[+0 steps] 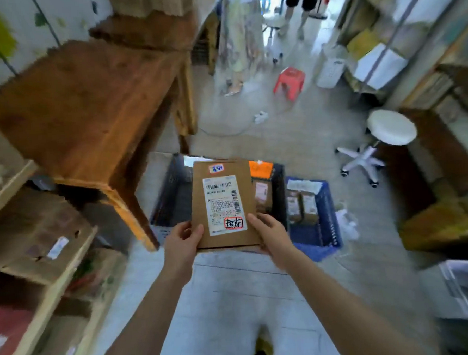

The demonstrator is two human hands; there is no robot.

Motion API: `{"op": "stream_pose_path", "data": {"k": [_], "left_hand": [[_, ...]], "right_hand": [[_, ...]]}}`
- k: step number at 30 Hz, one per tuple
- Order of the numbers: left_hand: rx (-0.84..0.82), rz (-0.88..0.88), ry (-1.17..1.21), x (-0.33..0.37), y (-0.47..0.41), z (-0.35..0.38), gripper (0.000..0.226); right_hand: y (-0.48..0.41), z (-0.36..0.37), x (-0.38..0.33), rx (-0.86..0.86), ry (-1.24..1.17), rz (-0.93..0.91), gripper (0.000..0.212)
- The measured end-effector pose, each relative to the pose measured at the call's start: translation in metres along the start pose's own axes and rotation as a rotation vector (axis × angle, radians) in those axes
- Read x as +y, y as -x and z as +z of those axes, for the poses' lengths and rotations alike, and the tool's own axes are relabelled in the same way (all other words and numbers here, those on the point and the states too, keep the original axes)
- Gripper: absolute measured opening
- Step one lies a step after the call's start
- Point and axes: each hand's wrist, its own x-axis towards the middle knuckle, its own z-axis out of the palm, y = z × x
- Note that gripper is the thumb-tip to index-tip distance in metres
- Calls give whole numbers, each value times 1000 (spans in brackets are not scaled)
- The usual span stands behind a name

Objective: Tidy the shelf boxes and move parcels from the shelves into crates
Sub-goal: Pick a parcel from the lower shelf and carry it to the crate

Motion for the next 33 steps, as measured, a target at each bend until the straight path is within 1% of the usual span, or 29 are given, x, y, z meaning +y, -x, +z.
{"op": "stream_pose_path", "data": {"k": [2, 4, 8, 10, 12, 16, 19, 22, 25, 30, 33], "left_hand": [[-29, -53, -3, -7, -19, 57, 26], [-31, -134, -10, -11, -34, 105, 33], [-48, -222, -24, -21, -65, 171, 31], [-48, -237, -37, -23, -86, 191, 32], [-56, -269, -70, -25, -116, 207, 37], [-179, -432, -125, -38, -185, 233, 46], [-182, -551, -105, -60, -253, 258, 40], [-115, -692, -33, -98, -327, 283, 31], [-77, -766, 4, -150, -400, 308, 29], [-85, -736, -81, -250, -503, 355, 36], [-83, -690, -90, -309, -557, 381, 33]], "right_hand": [[-22, -53, -1, 20, 10, 62, 39], [-41, -98, -3, 26, 25, 114, 36], [-84, -154, -13, 4, 31, 192, 32], [-109, -166, -17, -10, 16, 228, 31], [-138, -171, -19, -1, -23, 265, 30], [-207, -172, -14, 47, -120, 342, 30], [-277, -171, 3, 112, -166, 410, 32], [-356, -168, 31, 202, -182, 471, 31], [-434, -167, 72, 279, -209, 530, 31], [-566, -173, 160, 386, -234, 600, 37], [-639, -177, 209, 454, -247, 607, 36]]}}
